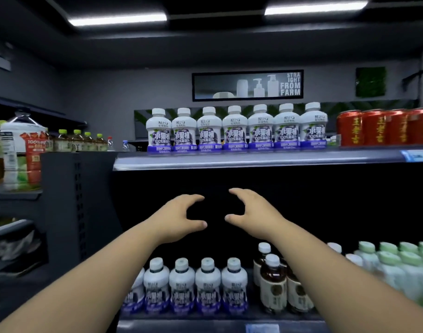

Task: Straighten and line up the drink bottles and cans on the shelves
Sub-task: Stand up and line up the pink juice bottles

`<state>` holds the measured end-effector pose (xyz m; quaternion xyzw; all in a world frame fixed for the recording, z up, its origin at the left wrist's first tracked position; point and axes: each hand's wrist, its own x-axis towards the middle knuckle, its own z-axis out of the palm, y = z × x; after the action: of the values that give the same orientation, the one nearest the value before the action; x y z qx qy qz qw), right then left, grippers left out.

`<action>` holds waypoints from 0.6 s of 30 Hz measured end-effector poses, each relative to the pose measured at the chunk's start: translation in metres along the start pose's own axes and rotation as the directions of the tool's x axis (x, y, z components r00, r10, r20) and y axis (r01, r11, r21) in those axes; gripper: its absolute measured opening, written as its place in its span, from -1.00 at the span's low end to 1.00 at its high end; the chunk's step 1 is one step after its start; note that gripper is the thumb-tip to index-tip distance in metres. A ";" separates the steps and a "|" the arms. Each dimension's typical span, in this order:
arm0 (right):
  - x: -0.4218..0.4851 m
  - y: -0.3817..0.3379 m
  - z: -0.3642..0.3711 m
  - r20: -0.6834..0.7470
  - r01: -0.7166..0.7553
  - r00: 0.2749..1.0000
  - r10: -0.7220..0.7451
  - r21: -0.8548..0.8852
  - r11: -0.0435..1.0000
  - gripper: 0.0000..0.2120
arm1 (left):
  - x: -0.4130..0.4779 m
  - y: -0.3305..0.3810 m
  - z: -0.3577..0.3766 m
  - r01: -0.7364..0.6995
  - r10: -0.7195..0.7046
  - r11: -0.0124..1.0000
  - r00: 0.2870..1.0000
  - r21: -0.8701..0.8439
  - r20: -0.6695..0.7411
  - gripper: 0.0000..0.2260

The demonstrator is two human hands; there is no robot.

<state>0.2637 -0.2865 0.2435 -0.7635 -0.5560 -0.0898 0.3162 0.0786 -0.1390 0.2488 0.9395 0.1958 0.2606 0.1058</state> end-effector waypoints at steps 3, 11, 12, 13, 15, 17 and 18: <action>-0.022 0.006 0.004 0.087 -0.019 0.996 0.013 0.070 0.997 -0.25 | -0.025 0.012 0.016 0.066 -0.059 0.995 0.995 -0.078 0.082 -0.32; -0.064 -0.006 -0.008 0.116 -0.052 0.993 0.034 0.163 0.985 -0.26 | -0.065 0.019 0.004 0.186 -0.166 0.968 0.978 -0.169 0.123 -0.34; -0.070 -0.010 -0.008 0.116 -0.052 0.993 0.034 0.155 0.987 -0.26 | -0.071 0.020 0.002 0.189 -0.170 0.965 0.979 -0.181 0.116 -0.34; -0.076 -0.014 -0.009 0.116 -0.052 0.993 0.035 0.147 0.988 -0.26 | -0.078 0.021 0.000 0.190 -0.171 0.962 0.979 -0.196 0.109 -0.35; -0.087 -0.025 -0.010 0.119 -0.050 0.992 0.033 0.141 0.989 -0.26 | -0.090 0.021 -0.002 0.190 -0.169 0.955 0.980 -0.229 0.108 -0.36; -0.099 -0.039 -0.009 0.112 -0.055 0.993 0.037 0.155 0.986 -0.27 | -0.103 0.019 -0.006 0.192 -0.168 0.950 0.979 -0.245 0.118 -0.36; -0.106 -0.046 -0.007 0.102 -0.056 0.994 0.039 0.166 0.984 -0.27 | -0.111 0.017 -0.008 0.193 -0.166 0.949 0.978 -0.250 0.124 -0.35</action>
<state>0.1848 -0.3663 0.2148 -0.7505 -0.5580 0.0028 0.3542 -0.0072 -0.2009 0.2107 0.9077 0.2391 0.2252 0.2613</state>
